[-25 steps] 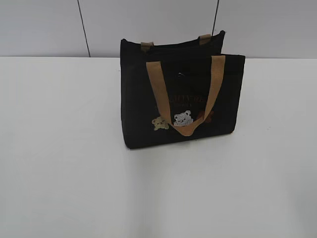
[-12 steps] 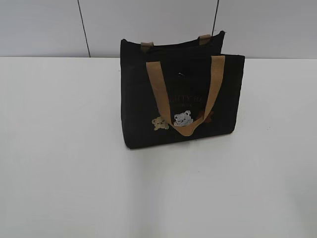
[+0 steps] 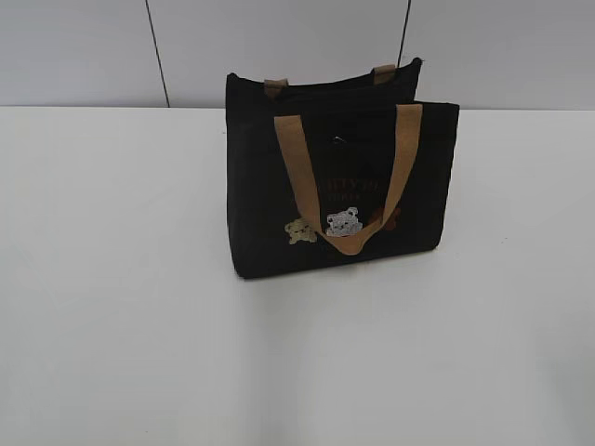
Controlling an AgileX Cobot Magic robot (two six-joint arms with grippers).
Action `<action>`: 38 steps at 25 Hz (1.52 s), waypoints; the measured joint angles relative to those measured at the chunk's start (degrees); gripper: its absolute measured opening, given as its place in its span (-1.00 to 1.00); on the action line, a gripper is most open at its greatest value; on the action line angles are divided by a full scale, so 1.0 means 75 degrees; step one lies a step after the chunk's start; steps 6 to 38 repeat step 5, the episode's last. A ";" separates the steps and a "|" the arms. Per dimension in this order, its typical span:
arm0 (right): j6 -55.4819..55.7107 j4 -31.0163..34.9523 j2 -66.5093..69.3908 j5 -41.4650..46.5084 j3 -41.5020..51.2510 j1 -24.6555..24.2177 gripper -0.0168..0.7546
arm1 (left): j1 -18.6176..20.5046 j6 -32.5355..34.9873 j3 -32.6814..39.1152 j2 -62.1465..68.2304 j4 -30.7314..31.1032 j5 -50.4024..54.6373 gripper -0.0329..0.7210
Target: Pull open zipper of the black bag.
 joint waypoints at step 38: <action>-0.0035 0.0000 0.0000 0.0000 0.0000 0.0000 0.11 | 0.0000 0.0000 0.0000 0.0000 0.0000 0.0000 0.05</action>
